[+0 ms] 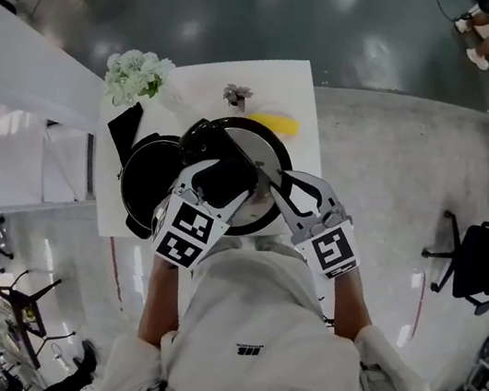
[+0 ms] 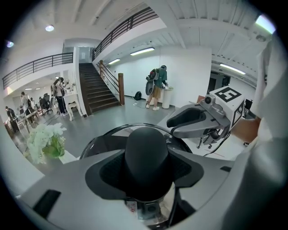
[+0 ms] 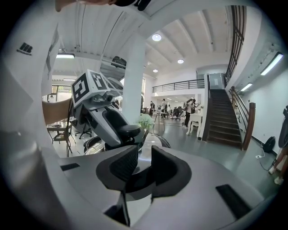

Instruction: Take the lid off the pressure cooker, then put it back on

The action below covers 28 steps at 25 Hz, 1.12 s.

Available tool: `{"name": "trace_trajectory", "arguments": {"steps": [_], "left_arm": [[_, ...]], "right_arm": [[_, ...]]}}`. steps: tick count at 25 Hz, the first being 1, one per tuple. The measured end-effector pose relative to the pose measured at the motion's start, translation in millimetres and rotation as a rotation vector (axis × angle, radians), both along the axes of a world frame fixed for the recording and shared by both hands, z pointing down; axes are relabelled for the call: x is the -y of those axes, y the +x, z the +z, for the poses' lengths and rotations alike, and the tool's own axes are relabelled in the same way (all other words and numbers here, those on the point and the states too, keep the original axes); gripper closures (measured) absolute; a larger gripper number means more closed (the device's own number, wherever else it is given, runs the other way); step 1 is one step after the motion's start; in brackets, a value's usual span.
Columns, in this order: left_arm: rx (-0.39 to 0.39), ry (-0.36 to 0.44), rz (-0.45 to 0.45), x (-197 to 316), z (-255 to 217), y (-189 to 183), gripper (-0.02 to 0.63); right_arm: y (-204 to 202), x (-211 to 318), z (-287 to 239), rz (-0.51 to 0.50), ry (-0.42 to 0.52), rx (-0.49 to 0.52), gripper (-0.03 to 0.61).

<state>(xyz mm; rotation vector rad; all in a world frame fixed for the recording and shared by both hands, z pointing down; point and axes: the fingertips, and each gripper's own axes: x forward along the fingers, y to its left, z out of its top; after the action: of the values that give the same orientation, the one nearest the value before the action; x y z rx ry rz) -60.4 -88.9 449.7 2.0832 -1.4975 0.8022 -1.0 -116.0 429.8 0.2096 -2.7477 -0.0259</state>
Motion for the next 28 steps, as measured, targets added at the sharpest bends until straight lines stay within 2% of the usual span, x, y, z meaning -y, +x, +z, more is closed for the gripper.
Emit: {"name": "trace_trajectory", "arguments": {"steps": [7, 18, 23, 28], "left_arm": [[-0.008, -0.026, -0.037, -27, 10, -41, 0.327], [-0.026, -0.054, -0.066, -62, 21, -86, 0.327], [-0.018, -0.07, -0.051, -75, 20, -101, 0.327], [-0.018, -0.086, 0.004, -85, 26, -114, 0.327]], "right_arm": [[-39, -20, 4, -0.033, -0.016, -0.031, 0.483], [-87, -51, 12, -0.1, -0.022, -0.047, 0.483], [-101, -64, 11, -0.12, -0.026, -0.049, 0.483], [-116, -75, 16, -0.12, -0.03, -0.05, 0.483]]}}
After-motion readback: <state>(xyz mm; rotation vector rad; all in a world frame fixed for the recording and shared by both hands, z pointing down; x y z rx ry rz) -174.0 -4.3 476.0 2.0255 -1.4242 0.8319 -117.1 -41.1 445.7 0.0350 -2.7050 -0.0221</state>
